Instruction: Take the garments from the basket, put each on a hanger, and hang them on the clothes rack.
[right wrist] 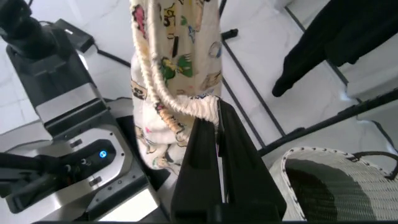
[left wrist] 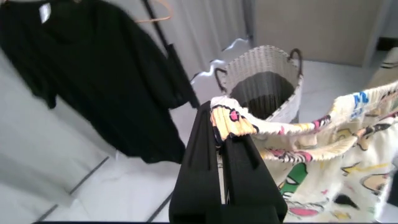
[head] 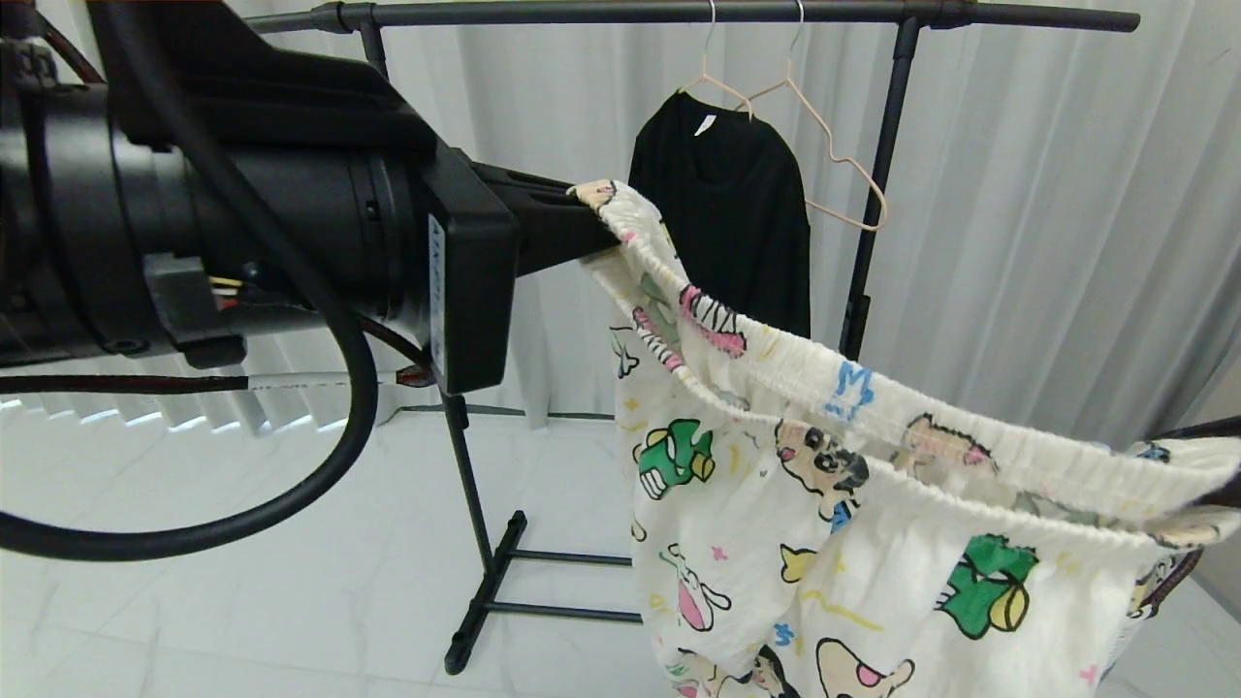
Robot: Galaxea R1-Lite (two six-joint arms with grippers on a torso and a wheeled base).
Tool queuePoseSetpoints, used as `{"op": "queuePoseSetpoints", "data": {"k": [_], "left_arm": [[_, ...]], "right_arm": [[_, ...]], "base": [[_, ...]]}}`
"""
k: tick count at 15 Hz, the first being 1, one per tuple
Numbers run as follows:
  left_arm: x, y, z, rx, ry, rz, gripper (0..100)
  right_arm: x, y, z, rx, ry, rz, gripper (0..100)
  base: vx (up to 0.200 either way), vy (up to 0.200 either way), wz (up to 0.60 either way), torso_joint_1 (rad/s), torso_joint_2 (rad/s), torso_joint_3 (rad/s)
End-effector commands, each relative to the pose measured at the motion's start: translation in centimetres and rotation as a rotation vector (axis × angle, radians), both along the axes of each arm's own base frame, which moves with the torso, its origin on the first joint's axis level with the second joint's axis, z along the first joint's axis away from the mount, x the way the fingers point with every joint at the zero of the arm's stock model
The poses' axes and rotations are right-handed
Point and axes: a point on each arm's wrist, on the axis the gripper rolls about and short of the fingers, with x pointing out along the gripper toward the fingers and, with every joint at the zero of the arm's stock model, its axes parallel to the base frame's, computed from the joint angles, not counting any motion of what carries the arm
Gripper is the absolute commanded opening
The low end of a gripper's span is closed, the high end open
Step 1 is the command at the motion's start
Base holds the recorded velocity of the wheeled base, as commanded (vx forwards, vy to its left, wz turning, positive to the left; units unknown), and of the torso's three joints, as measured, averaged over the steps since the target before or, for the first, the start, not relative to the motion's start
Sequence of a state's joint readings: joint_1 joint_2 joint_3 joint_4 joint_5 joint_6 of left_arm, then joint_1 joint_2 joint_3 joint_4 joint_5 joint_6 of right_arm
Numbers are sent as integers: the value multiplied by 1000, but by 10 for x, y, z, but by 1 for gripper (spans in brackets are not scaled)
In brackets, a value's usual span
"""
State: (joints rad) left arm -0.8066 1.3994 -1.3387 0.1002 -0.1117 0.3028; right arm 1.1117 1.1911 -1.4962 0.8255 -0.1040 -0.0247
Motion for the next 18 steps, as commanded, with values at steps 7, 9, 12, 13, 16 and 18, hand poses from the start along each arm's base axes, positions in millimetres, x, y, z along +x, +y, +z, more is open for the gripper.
{"op": "queuePoseSetpoints", "data": {"k": [7, 9, 12, 13, 16, 18], "left_arm": [[-69, 30, -37, -91, 249, 61, 0], [-93, 35, -56, -90, 320, 12, 0], [-102, 31, -61, -76, 328, 8, 0], [-102, 31, -61, -77, 327, 7, 0], [-100, 30, -59, -78, 321, 21, 0], [-71, 20, -44, -118, 305, 162, 0]], "right_arm": [[67, 63, 6, 95, -55, -147, 0], [82, 84, 9, 127, -64, -135, 0], [91, 95, 12, 135, -68, -135, 0], [91, 95, 13, 137, -70, -135, 0], [87, 84, 17, 144, -76, -150, 0], [74, 57, 22, 126, -71, -182, 0]], "base": [[0, 0, 0, 0, 0, 0], [0, 0, 0, 0, 0, 0], [0, 0, 0, 0, 0, 0], [0, 0, 0, 0, 0, 0], [0, 0, 0, 0, 0, 0], [0, 0, 0, 0, 0, 0]]}}
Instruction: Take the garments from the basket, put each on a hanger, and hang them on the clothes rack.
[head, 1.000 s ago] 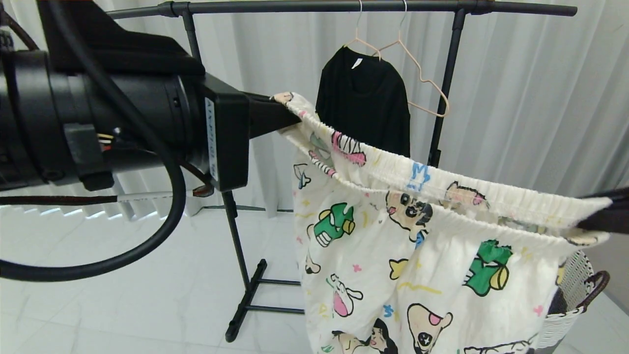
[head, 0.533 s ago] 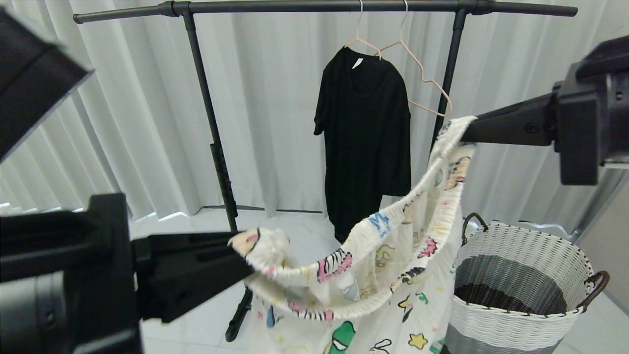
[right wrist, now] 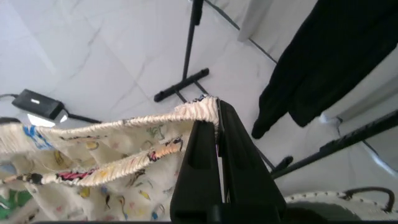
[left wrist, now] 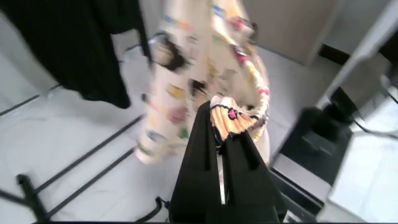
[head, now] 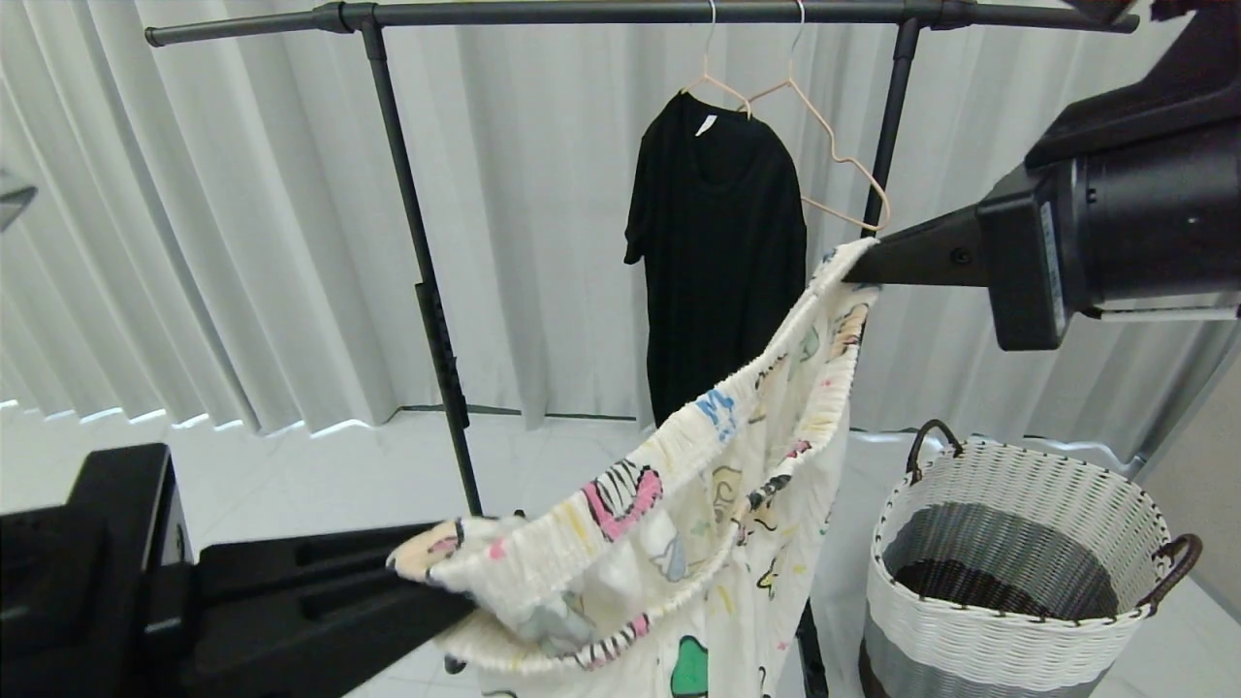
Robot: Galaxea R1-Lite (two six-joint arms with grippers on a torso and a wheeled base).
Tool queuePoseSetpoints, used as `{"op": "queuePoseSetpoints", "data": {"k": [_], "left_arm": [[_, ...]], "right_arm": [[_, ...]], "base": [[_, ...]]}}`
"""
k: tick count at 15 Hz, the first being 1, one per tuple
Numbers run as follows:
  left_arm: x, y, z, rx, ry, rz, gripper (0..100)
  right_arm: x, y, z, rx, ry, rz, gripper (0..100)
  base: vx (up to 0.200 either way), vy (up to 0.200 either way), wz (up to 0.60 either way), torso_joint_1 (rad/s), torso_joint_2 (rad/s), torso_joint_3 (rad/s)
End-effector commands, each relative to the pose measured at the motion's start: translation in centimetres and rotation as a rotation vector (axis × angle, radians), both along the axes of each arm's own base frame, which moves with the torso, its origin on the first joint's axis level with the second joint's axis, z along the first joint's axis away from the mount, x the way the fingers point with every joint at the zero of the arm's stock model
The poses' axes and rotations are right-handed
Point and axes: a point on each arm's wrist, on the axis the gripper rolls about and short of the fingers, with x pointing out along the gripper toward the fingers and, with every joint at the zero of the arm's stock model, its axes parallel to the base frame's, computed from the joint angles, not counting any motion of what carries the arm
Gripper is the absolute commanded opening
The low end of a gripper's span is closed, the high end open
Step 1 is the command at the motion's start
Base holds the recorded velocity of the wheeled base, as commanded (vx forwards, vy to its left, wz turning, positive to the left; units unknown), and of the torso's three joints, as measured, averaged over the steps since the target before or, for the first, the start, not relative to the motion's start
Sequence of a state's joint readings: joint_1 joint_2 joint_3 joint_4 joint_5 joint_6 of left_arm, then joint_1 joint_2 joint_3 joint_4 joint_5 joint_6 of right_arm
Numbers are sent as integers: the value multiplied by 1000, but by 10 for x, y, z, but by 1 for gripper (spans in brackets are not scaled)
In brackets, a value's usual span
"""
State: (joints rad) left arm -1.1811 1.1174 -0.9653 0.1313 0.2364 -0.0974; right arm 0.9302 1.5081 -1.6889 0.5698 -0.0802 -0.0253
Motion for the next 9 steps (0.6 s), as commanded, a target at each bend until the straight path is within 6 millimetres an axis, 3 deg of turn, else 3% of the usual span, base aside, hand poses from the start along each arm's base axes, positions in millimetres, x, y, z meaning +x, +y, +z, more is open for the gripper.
{"op": "queuePoseSetpoints", "data": {"k": [1, 3, 4, 9], "left_arm": [[47, -16, 22, -21, -17, 225, 0], [77, -35, 44, -46, -63, 386, 0], [81, -41, 51, -62, -74, 393, 0], [77, -50, 49, -54, -68, 355, 0]], "right_arm": [[-21, -38, 9, -17, 10, -33, 0], [-41, -62, 10, -57, 40, -30, 0], [-45, -67, 10, -65, 46, -27, 0], [-47, -67, 9, -70, 44, -20, 0]], "base": [[0, 0, 0, 0, 0, 0], [0, 0, 0, 0, 0, 0], [0, 0, 0, 0, 0, 0], [0, 0, 0, 0, 0, 0]]}}
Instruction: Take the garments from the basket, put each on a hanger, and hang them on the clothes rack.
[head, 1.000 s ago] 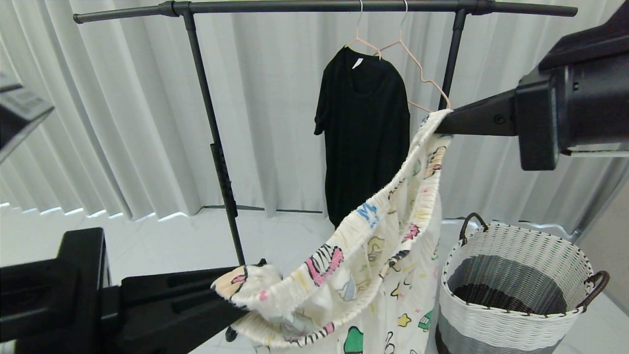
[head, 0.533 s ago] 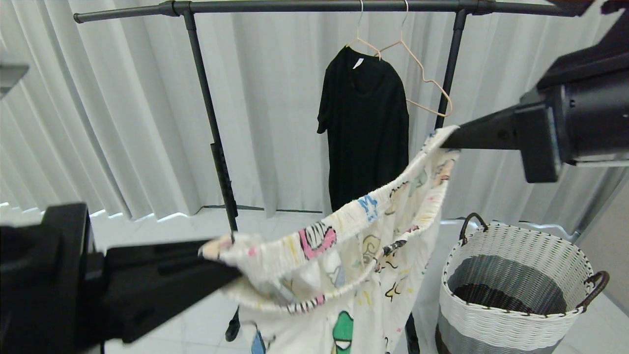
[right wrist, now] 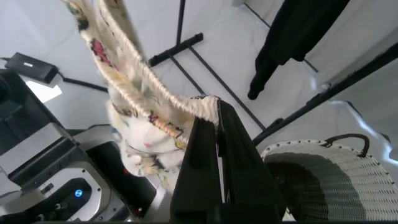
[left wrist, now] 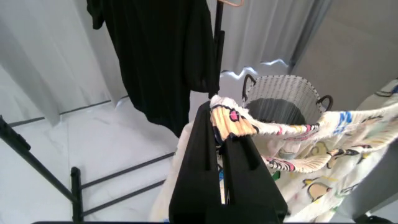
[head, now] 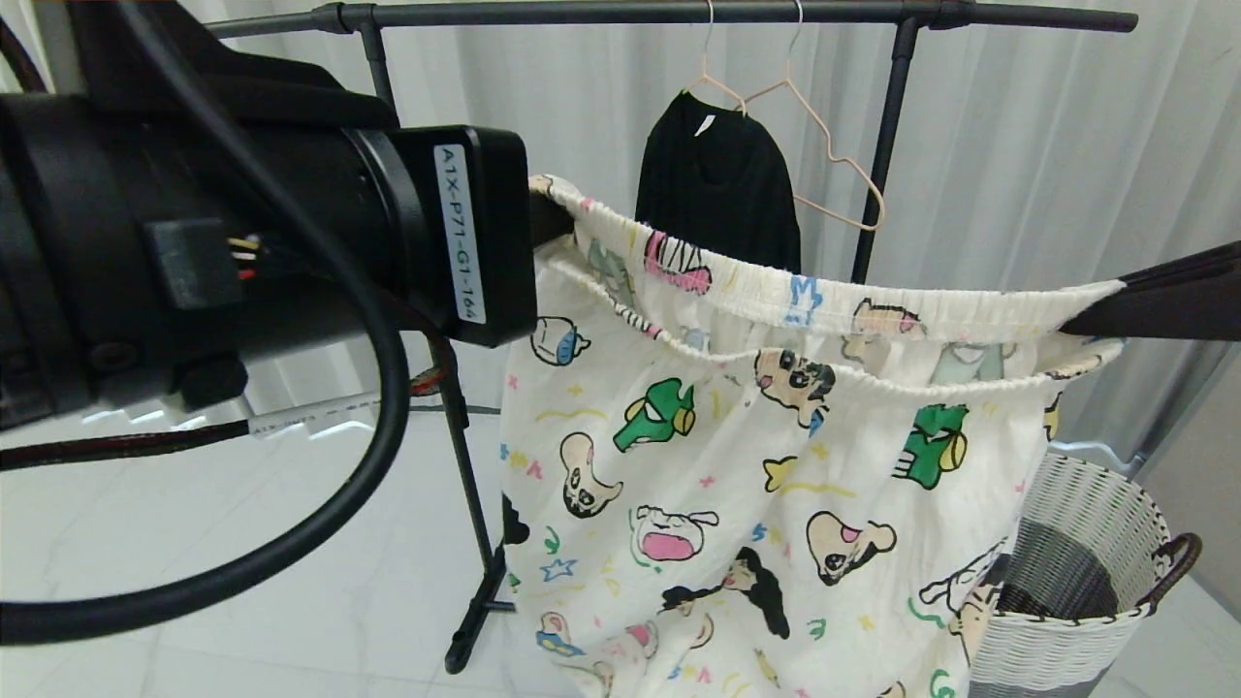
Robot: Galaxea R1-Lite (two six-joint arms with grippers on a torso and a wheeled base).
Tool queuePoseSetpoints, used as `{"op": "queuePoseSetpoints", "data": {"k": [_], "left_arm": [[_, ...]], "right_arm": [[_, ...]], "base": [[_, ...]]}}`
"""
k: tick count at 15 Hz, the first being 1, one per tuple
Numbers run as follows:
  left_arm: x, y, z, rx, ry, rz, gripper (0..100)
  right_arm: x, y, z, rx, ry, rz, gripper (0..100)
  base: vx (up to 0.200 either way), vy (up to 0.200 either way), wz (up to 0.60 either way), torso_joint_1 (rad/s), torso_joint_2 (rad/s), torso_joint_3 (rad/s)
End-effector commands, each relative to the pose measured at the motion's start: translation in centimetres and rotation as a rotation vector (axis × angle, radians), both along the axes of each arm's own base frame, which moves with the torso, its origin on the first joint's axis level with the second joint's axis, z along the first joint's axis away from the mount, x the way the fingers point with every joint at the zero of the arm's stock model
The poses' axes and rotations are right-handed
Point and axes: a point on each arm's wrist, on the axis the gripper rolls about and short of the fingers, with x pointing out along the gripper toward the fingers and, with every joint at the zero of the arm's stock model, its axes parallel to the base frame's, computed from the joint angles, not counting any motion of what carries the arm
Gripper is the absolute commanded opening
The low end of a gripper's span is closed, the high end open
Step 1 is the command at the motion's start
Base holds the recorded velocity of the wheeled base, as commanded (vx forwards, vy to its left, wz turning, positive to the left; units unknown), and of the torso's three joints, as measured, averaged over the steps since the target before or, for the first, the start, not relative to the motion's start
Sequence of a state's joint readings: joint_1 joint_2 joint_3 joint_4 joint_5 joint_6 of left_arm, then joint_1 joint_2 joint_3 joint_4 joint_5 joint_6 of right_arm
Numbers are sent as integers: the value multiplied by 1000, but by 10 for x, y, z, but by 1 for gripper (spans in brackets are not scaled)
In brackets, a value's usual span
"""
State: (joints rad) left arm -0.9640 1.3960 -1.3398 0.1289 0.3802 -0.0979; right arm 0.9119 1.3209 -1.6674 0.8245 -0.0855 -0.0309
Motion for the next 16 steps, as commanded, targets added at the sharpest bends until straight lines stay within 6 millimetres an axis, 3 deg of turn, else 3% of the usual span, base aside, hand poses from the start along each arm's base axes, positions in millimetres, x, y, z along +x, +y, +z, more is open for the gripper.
{"op": "queuePoseSetpoints", "data": {"k": [1, 2, 3, 7, 8, 10, 13, 16], "left_arm": [[4, -7, -4, 15, 11, -2, 0], [4, -7, -4, 17, 12, -2, 0], [4, -7, -5, 19, 12, -1, 0], [7, -5, -14, 75, 13, 11, 0], [14, 4, -26, 176, -6, 38, 0], [7, 29, -32, 313, -62, 48, 0], [-5, 86, -40, 454, 11, 187, 0], [6, 129, -45, 444, 92, 425, 0]], "right_arm": [[-2, -2, 1, 4, -3, 0, 0], [-2, -2, -1, 2, 0, 0, 0], [-2, -2, -2, -2, 4, -2, 100], [-13, -17, 1, 71, 30, -32, 100], [-18, -24, 4, 155, 83, -83, 100], [-15, -35, -4, 209, 147, -279, 100], [-5, -49, -37, 73, 119, -556, 100], [4, -51, -54, -3, 96, -684, 100]], "base": [[0, 0, 0, 0, 0, 0], [0, 0, 0, 0, 0, 0], [0, 0, 0, 0, 0, 0], [0, 0, 0, 0, 0, 0], [0, 0, 0, 0, 0, 0], [0, 0, 0, 0, 0, 0], [0, 0, 0, 0, 0, 0], [0, 0, 0, 0, 0, 0]]}}
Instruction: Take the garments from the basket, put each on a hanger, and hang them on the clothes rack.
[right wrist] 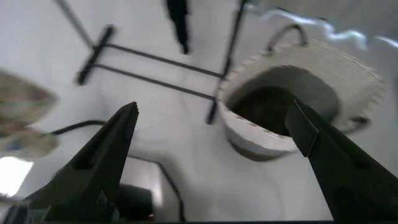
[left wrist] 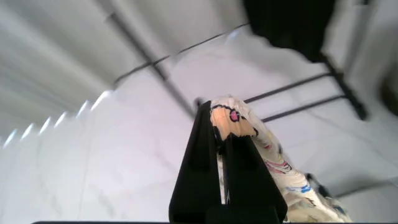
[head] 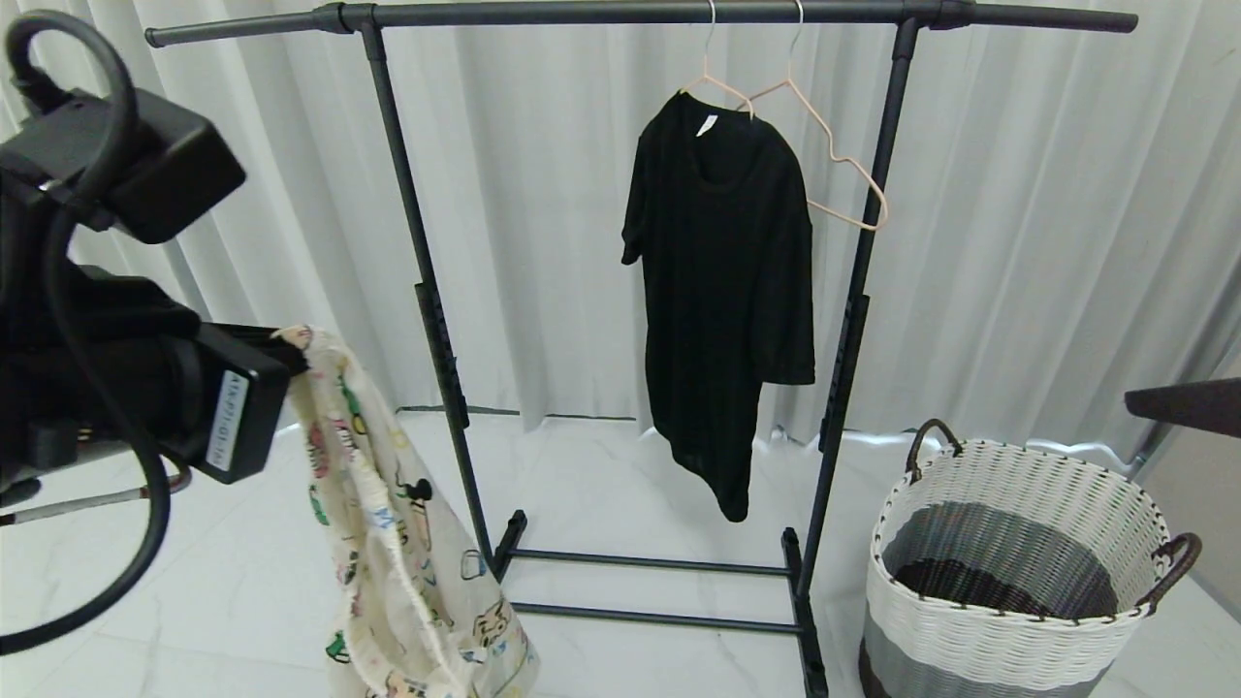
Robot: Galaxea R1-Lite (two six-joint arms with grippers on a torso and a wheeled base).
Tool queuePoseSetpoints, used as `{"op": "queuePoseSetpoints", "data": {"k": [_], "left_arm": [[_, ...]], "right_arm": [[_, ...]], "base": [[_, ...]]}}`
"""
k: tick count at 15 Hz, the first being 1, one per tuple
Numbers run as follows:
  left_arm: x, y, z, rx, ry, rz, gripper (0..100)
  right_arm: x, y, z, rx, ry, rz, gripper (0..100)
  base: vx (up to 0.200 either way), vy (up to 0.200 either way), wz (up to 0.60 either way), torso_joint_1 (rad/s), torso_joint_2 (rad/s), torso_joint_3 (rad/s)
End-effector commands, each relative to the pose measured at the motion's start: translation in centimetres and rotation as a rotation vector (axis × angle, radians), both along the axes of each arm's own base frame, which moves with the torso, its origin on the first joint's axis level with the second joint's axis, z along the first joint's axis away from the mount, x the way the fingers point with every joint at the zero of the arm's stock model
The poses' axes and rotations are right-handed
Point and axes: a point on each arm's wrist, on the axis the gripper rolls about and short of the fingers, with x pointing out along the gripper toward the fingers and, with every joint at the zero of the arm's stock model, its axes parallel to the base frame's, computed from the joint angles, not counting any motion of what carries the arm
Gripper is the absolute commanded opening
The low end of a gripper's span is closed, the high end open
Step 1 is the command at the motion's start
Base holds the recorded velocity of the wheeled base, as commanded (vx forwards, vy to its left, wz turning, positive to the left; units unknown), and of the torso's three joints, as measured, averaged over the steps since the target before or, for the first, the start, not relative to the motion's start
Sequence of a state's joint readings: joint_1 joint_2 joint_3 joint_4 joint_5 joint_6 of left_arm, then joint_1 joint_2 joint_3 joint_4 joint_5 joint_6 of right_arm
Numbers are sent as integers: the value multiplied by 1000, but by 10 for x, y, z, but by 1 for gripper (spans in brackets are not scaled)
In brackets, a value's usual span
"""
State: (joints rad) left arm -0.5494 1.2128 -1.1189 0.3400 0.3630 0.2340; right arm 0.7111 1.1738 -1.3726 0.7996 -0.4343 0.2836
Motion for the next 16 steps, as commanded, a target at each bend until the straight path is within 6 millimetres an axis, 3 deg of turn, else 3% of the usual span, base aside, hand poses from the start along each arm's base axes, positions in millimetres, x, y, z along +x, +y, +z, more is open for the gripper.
{"op": "queuePoseSetpoints", "data": {"k": [1, 3, 7, 10, 16], "left_arm": [[-3, 40, -3, -16, 3, 188, 0], [2, 55, -11, -11, 32, 274, 0], [1, 57, -18, -7, 54, 285, 0], [-5, 58, -23, -4, 62, 283, 0], [-8, 53, -22, -6, 53, 240, 0]], "right_arm": [[1, -3, -13, -65, 17, -60, 100], [1, -4, -19, -82, 26, -68, 100], [6, -1, -14, -27, -5, -51, 100], [6, 0, -14, -18, 0, -34, 100], [12, 5, -12, 13, -12, -11, 100]], "base": [[0, 0, 0, 0, 0, 0], [0, 0, 0, 0, 0, 0], [0, 0, 0, 9, -41, -35], [0, 0, 0, 49, -232, -251], [0, 0, 0, 178, -501, -296]]}}
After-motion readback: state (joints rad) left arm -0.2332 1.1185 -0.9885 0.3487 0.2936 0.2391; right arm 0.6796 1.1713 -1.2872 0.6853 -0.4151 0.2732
